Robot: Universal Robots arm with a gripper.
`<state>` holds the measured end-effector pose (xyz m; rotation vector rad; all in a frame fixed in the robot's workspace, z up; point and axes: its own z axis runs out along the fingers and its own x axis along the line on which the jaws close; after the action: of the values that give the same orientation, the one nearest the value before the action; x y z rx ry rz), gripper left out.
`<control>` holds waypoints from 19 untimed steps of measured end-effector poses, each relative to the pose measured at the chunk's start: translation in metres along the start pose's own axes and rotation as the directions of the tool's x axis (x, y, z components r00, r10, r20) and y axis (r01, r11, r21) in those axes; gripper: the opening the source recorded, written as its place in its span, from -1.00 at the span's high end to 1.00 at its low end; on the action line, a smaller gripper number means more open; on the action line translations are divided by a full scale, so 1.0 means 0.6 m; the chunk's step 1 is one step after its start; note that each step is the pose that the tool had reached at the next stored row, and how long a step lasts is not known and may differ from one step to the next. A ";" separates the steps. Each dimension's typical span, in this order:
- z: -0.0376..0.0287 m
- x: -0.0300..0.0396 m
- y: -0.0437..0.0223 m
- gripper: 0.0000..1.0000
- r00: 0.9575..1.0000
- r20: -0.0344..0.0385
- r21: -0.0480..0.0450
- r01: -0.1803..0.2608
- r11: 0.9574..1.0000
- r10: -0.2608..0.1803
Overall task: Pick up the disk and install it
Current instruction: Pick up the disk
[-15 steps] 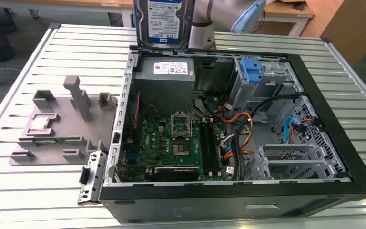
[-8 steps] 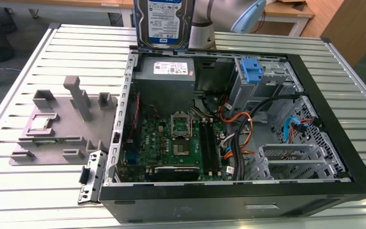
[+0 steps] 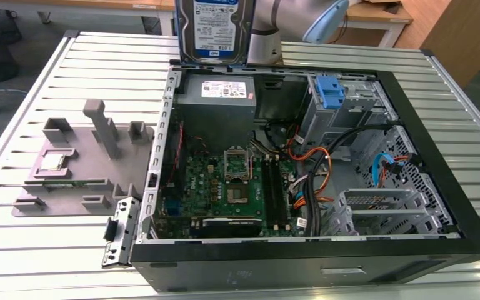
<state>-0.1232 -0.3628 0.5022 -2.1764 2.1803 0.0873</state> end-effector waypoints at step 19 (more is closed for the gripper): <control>-0.002 0.019 0.000 0.30 1.000 0.000 0.000 0.000 1.000 0.000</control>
<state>-0.1232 -0.3741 0.5022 -2.1764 2.1806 0.0870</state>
